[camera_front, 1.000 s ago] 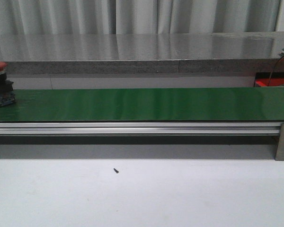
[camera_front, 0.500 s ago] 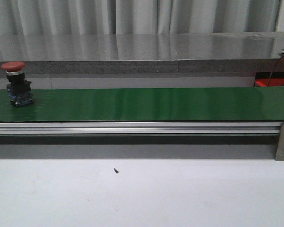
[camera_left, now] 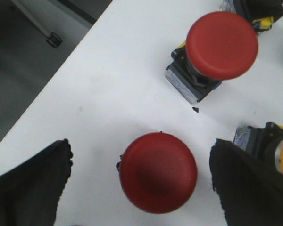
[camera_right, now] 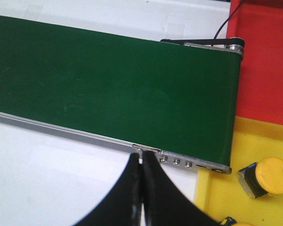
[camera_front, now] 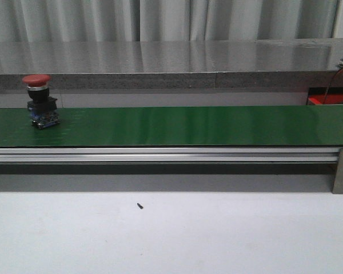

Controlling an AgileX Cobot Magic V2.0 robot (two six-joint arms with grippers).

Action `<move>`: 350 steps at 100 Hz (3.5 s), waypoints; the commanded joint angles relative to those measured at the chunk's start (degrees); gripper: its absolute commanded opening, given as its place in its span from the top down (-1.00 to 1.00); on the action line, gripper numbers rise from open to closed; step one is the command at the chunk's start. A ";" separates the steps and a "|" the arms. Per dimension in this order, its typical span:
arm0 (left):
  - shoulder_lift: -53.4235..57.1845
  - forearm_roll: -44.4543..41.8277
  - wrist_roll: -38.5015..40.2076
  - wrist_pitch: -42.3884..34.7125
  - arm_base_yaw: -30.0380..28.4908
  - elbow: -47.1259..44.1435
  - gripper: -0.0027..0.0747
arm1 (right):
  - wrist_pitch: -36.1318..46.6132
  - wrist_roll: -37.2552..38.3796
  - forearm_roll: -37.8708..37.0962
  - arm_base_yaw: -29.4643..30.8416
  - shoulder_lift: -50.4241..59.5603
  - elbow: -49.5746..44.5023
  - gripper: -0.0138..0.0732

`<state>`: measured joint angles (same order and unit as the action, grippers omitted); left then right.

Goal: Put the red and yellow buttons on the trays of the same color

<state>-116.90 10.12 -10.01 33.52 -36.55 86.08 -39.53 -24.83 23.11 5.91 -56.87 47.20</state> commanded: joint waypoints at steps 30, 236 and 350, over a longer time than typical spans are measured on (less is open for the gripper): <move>2.88 1.89 0.54 -1.75 0.03 1.59 -0.27 | 2.94 -0.63 1.07 -0.14 0.94 1.87 0.84; 15.75 6.37 -2.96 15.31 25.27 1.59 0.55 | 2.94 -0.63 1.07 -0.14 0.94 1.87 0.84; 33.09 20.73 -14.78 14.62 26.86 1.20 -0.65 | 2.94 -0.63 1.07 -0.14 0.94 1.87 0.84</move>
<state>-89.38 26.27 -21.71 51.26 -10.00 86.08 -39.53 -24.83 23.11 5.91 -56.87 47.20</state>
